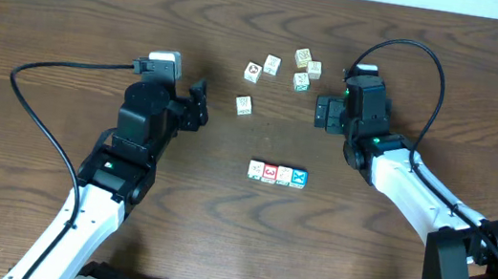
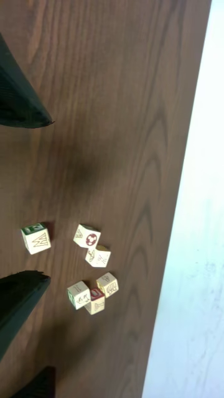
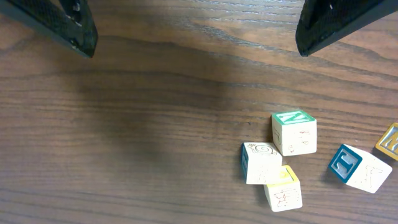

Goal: Lift 4 blocks

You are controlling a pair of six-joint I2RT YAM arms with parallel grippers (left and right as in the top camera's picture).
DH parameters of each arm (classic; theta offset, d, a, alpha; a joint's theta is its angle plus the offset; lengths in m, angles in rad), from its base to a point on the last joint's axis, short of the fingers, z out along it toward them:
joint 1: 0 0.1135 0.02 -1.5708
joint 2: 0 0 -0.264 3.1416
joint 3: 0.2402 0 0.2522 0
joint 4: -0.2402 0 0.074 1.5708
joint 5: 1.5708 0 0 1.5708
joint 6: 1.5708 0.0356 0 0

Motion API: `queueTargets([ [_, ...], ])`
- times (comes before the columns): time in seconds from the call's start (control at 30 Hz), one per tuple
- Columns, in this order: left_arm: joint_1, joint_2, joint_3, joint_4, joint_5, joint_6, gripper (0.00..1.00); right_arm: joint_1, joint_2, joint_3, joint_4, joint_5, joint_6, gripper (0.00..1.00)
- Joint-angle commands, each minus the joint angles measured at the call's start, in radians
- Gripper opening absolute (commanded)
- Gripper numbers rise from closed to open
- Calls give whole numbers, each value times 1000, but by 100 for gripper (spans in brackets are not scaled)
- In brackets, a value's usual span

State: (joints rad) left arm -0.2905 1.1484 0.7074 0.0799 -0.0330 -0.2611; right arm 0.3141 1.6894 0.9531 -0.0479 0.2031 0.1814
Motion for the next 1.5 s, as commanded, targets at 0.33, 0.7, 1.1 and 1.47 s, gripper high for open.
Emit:
queueTargets([
  [0.33,6,-13,24,53,-27,6,74,-5,0,15,-1,16,-7,99],
  [0.7,3,-16,23,171,-20,18,74,-5,0,15,-1,17,-7,99],
  [1.1,122,-445,-116,63,8,194,74,-5,0,15,-1,17,-7,99],
  [1.47,303,-888,-465,129,127,217,74,-5,0,15,-1,16,-7,99],
])
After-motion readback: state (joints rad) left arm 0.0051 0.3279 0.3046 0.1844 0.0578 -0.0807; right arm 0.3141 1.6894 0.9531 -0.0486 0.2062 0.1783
